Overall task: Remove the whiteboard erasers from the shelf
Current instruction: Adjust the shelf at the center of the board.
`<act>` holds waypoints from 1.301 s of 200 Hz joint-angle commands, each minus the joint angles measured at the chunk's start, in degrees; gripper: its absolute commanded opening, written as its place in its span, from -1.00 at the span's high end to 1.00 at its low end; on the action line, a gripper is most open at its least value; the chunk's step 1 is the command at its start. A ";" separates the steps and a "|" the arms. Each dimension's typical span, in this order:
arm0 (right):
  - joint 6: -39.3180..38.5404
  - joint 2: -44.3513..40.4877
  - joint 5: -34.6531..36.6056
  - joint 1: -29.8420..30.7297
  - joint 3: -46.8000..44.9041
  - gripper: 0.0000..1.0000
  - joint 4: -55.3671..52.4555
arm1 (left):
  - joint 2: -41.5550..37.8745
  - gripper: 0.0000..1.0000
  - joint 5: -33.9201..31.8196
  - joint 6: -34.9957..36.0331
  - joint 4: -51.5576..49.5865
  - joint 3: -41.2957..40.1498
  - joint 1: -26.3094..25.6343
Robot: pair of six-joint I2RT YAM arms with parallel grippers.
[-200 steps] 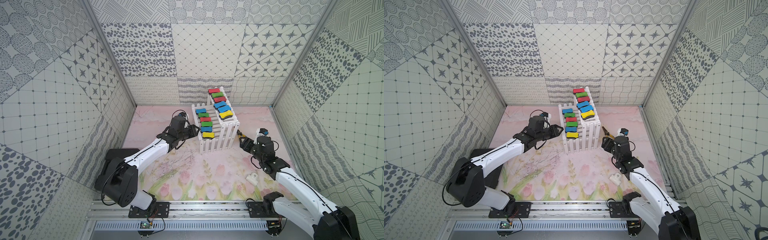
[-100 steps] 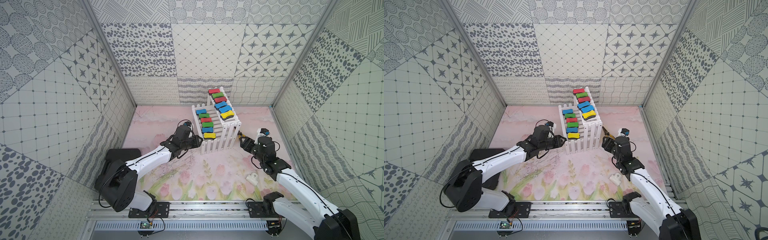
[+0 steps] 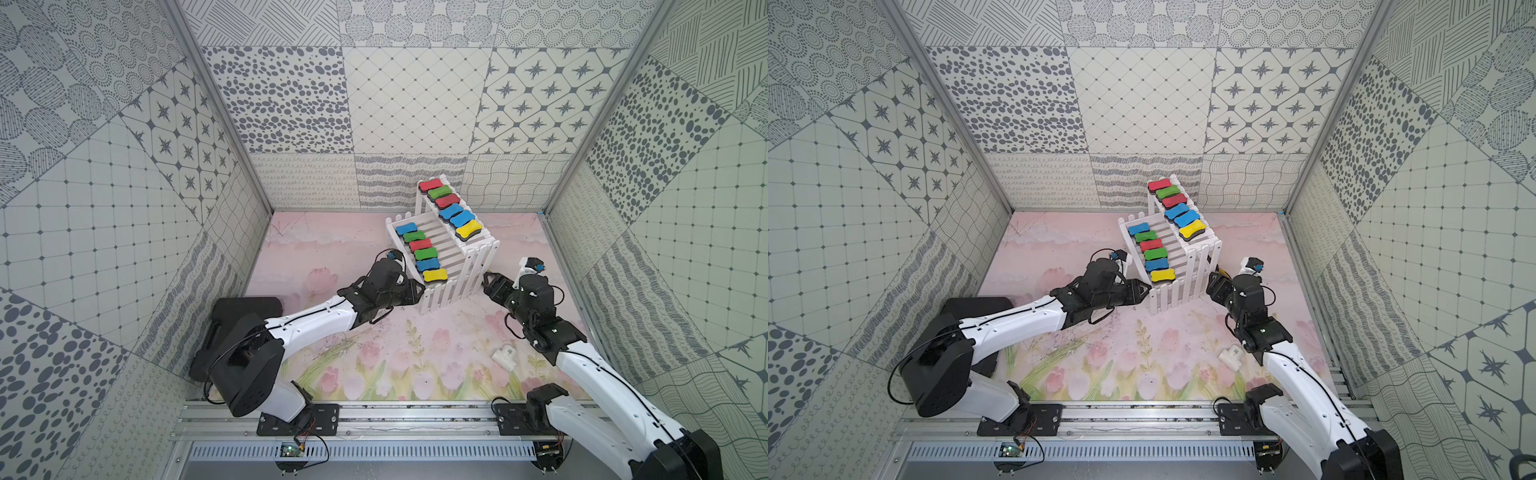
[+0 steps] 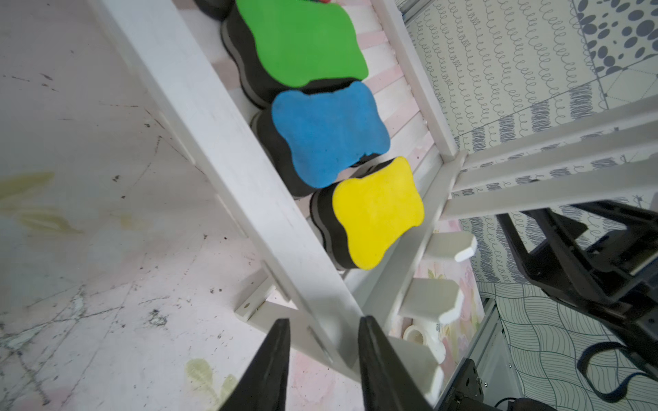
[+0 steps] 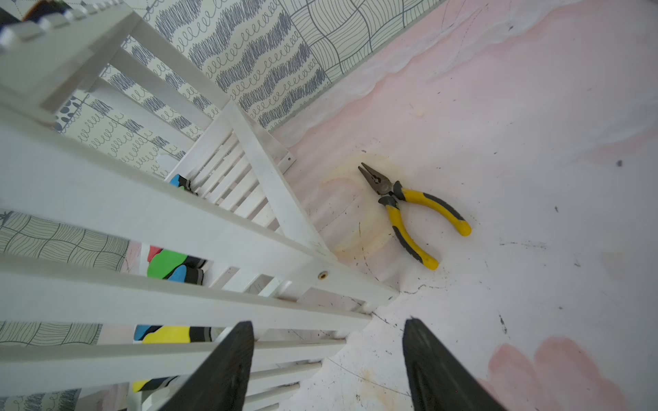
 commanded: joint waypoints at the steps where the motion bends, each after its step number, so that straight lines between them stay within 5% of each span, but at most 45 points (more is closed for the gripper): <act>1: 1.30 -1.90 2.91 -0.41 -0.09 -0.41 -0.74 | 2.67 0.26 1.77 -0.03 0.91 3.32 -2.70; 64: 2.05 -3.40 2.82 -1.21 -0.09 -0.42 -2.53 | -3.38 0.14 -1.09 3.00 -4.77 2.52 -2.04; 108: 1.10 -3.21 0.94 -1.30 -0.09 -0.44 -2.53 | -9.20 -0.07 6.87 12.26 -16.05 8.04 10.22; 135: -0.49 -2.42 -0.52 -1.38 0.18 -0.45 -2.53 | -3.33 -0.14 7.71 21.57 -27.44 20.91 16.38; 183: -1.60 -1.68 -1.28 -1.38 0.76 -0.45 -2.46 | 12.65 -0.11 19.33 25.89 -27.57 36.28 26.39; 260: -3.86 -2.88 -2.09 -2.39 0.18 -0.45 -3.04 | 28.89 -0.16 19.76 36.71 -31.79 53.48 26.23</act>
